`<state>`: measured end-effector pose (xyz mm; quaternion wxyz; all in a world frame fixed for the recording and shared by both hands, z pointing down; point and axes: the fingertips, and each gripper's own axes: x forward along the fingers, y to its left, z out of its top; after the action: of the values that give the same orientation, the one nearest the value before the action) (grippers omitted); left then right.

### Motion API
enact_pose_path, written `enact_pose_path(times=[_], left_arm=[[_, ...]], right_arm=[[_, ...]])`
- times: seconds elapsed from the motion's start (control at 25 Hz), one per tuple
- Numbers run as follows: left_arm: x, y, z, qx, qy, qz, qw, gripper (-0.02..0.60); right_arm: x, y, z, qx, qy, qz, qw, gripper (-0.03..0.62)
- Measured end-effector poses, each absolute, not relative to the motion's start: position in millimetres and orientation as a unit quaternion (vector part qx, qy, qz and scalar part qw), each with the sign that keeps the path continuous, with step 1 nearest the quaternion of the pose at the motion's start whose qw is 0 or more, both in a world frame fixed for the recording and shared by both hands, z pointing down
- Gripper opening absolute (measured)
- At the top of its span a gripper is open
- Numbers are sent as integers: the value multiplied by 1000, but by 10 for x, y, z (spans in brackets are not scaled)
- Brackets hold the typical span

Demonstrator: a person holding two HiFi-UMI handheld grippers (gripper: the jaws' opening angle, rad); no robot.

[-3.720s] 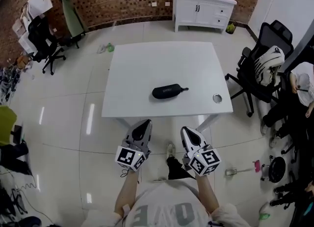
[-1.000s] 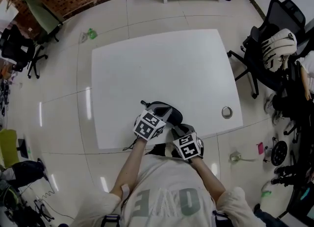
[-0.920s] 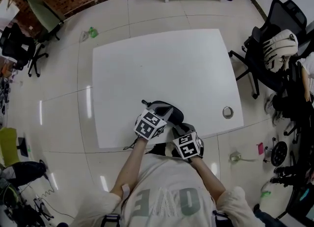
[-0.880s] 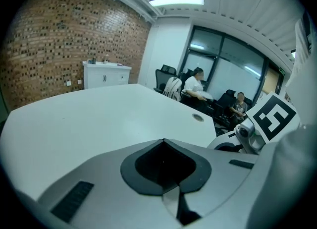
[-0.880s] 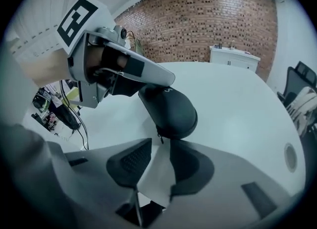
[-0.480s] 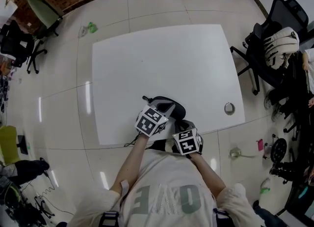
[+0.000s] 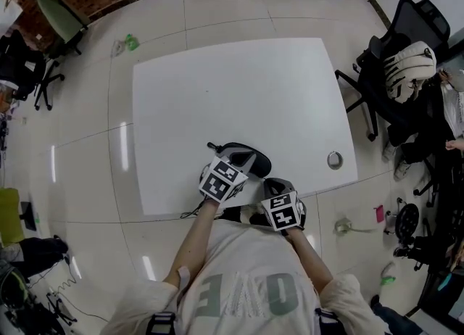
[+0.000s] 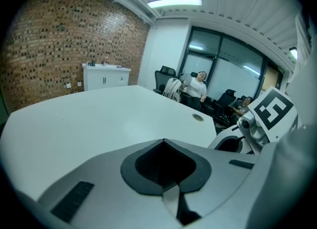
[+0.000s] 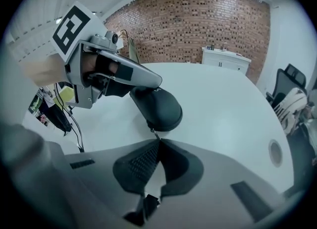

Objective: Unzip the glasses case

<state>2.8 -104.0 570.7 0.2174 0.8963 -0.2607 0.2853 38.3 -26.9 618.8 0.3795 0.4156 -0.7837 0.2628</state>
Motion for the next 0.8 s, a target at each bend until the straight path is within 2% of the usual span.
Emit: enact_pose_path(times=[0.2, 0.44, 0.6, 0.8], left_arm=[[23, -1060, 5724, 898, -262, 283, 213, 3], [19, -1064, 5711, 898, -262, 281, 216, 3], [12, -1065, 5703, 897, -261, 280, 222, 3], [12, -1057, 5697, 896, -262, 280, 225, 3]], right_arm=[[404, -315, 6081, 389, -811, 262, 349, -2], [246, -250, 6216, 343, -823, 202, 406, 0], [198, -299, 6231, 342, -822, 208, 405, 74], [144, -279, 6259, 344, -813, 203, 423, 80]])
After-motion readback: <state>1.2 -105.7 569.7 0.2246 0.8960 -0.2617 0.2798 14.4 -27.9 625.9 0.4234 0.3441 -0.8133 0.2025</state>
